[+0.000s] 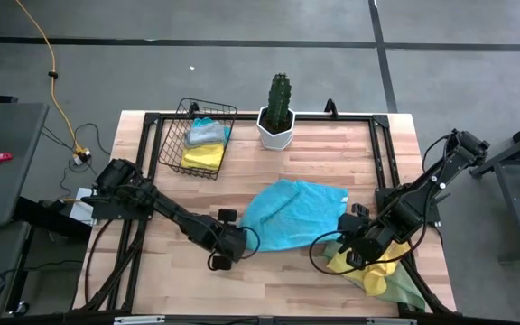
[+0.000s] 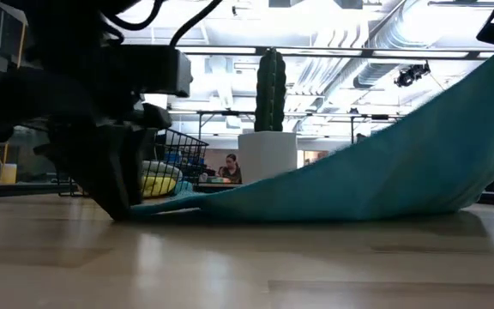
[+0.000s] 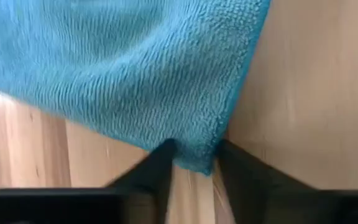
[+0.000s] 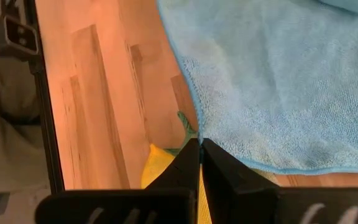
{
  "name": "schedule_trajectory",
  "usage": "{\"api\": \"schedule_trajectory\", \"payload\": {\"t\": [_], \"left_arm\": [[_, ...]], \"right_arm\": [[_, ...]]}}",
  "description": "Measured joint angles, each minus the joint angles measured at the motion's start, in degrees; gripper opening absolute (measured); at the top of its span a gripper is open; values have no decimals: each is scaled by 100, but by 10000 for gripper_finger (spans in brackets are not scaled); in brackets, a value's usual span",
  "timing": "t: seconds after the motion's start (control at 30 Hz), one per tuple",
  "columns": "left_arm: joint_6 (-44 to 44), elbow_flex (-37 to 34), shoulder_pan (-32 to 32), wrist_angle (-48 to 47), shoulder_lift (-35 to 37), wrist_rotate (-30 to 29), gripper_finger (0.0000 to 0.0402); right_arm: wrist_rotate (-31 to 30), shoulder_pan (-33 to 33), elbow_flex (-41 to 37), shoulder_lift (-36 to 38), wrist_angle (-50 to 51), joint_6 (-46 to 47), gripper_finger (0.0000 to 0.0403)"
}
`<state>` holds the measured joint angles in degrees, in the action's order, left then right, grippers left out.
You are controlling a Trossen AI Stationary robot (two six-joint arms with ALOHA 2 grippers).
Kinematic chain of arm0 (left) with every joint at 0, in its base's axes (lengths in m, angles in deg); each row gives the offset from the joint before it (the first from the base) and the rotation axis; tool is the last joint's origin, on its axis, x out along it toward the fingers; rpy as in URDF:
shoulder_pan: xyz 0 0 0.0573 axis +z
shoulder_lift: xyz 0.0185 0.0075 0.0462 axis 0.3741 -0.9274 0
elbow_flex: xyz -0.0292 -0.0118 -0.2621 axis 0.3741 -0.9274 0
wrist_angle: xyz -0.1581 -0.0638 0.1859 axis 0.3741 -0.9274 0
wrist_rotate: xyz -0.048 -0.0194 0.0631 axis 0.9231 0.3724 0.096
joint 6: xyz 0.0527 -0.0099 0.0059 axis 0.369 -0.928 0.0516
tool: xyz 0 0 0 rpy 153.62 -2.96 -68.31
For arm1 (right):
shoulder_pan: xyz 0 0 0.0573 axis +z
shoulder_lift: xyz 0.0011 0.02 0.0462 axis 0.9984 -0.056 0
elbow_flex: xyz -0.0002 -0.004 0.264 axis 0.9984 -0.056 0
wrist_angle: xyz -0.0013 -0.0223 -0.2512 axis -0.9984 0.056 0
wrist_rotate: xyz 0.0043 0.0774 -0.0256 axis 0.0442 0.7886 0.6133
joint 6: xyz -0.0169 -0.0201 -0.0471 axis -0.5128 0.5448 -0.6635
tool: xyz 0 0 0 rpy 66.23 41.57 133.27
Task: Fold microfiber towels
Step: Fold the blue microfiber towel on the table
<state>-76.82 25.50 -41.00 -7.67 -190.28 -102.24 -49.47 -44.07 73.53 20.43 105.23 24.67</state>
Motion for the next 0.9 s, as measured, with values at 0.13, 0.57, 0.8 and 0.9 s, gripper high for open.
{"api": "schedule_trajectory", "payload": {"t": [0.13,0.57,0.8,0.9], "left_arm": [[-478,-2,0,-556,44,3,13],[-2449,-45,-477,-3283,444,-282,2],[-3282,-44,-960,-3192,748,30,1],[-3362,-44,-1185,-2925,705,58,1]], "right_arm": [[-300,-5,0,0,2,98,0],[-1210,-1413,-4,-7,-829,-1590,0],[661,-1903,0,-370,-1989,-2604,0],[1202,-1790,0,-626,-1887,-2451,0]]}}
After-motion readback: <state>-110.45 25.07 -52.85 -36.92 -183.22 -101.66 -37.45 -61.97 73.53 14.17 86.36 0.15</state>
